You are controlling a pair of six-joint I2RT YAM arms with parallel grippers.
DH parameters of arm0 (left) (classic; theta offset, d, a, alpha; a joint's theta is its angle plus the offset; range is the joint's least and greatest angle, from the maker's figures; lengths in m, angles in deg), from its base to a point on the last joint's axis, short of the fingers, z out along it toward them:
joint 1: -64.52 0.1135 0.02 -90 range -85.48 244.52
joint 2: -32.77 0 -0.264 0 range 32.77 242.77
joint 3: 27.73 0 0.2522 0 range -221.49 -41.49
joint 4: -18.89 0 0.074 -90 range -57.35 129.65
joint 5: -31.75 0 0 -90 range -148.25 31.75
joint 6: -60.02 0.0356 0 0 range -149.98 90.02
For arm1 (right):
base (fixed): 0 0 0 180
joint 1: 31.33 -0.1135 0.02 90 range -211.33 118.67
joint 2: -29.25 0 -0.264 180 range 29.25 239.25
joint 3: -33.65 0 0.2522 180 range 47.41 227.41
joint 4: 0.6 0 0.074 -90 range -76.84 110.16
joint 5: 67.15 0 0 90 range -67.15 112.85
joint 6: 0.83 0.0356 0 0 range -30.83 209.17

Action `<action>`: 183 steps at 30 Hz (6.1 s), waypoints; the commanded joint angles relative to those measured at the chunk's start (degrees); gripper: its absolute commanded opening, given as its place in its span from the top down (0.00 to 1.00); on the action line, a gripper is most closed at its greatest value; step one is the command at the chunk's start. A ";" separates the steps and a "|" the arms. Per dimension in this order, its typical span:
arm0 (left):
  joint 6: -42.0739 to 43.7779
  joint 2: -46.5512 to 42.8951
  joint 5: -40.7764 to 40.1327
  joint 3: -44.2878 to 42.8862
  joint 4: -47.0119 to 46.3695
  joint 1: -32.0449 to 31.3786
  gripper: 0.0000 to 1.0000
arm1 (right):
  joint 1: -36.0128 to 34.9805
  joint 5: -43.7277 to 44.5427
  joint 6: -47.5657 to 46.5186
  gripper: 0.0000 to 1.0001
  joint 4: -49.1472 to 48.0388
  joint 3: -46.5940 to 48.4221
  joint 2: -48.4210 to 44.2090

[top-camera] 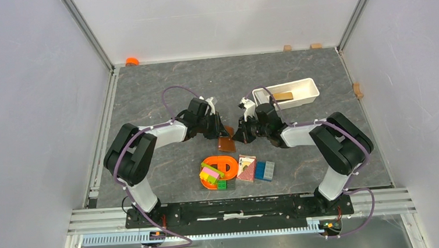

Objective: Put the credit cards into the card holder
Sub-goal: Close the card holder at the center of the board.

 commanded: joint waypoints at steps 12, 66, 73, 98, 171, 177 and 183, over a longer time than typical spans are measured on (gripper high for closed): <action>2.58 2.14 -2.60 -1.12 1.97 0.11 0.98 | -0.67 -4.83 0.20 1.00 -4.44 0.62 1.44; 4.53 1.98 -5.58 -1.75 4.64 -0.31 0.98 | -3.05 -6.05 -1.65 1.00 -3.93 1.09 -0.04; 3.15 0.32 -3.22 -0.57 2.04 -0.23 0.90 | -1.89 1.47 -6.15 0.77 6.71 1.89 -7.41; -4.38 -24.24 16.13 5.90 -17.89 -0.14 0.98 | 13.18 -24.07 2.74 0.03 -5.40 -3.20 -30.50; 14.71 -36.48 16.35 1.71 9.28 -1.68 0.98 | 9.78 -6.40 -5.83 0.23 11.84 -0.87 -37.67; 12.67 -35.97 10.74 0.88 10.21 0.73 0.98 | 9.92 7.43 -7.06 0.02 22.22 3.07 -39.34; 6.80 -27.93 3.44 -3.44 11.42 0.74 0.98 | 10.34 17.48 -6.56 0.02 10.50 -5.84 -46.96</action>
